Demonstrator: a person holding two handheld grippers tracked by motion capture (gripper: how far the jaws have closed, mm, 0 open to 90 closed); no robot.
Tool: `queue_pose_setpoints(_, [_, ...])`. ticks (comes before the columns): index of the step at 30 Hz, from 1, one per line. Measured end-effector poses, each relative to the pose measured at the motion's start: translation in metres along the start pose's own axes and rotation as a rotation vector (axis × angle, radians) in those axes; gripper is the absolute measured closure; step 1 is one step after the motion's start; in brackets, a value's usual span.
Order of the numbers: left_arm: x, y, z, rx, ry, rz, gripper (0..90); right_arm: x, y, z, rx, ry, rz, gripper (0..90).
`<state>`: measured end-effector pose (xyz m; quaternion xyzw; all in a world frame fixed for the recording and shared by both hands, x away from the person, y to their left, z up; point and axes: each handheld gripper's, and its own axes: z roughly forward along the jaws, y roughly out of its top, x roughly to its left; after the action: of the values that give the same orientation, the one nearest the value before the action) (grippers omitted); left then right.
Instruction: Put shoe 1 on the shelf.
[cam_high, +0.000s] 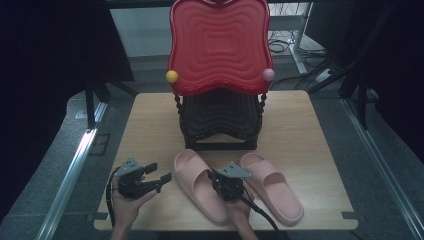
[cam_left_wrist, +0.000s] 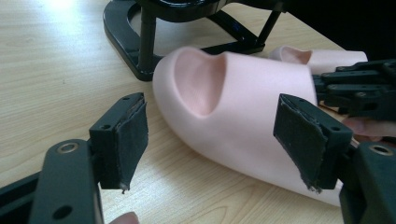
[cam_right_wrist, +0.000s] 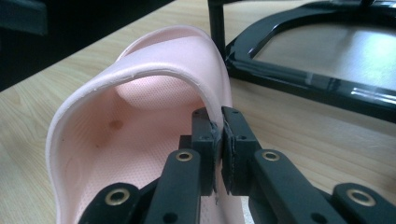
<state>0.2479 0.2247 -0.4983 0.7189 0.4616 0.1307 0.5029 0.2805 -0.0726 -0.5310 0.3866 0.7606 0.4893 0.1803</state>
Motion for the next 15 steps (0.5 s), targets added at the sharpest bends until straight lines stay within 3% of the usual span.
queue_pose_setpoints(15, [-0.003, -0.001, 0.004, 0.016, -0.002, 0.003, 26.3, 0.001, 0.009, -0.037, -0.191, -0.056, 0.057, 84.6])
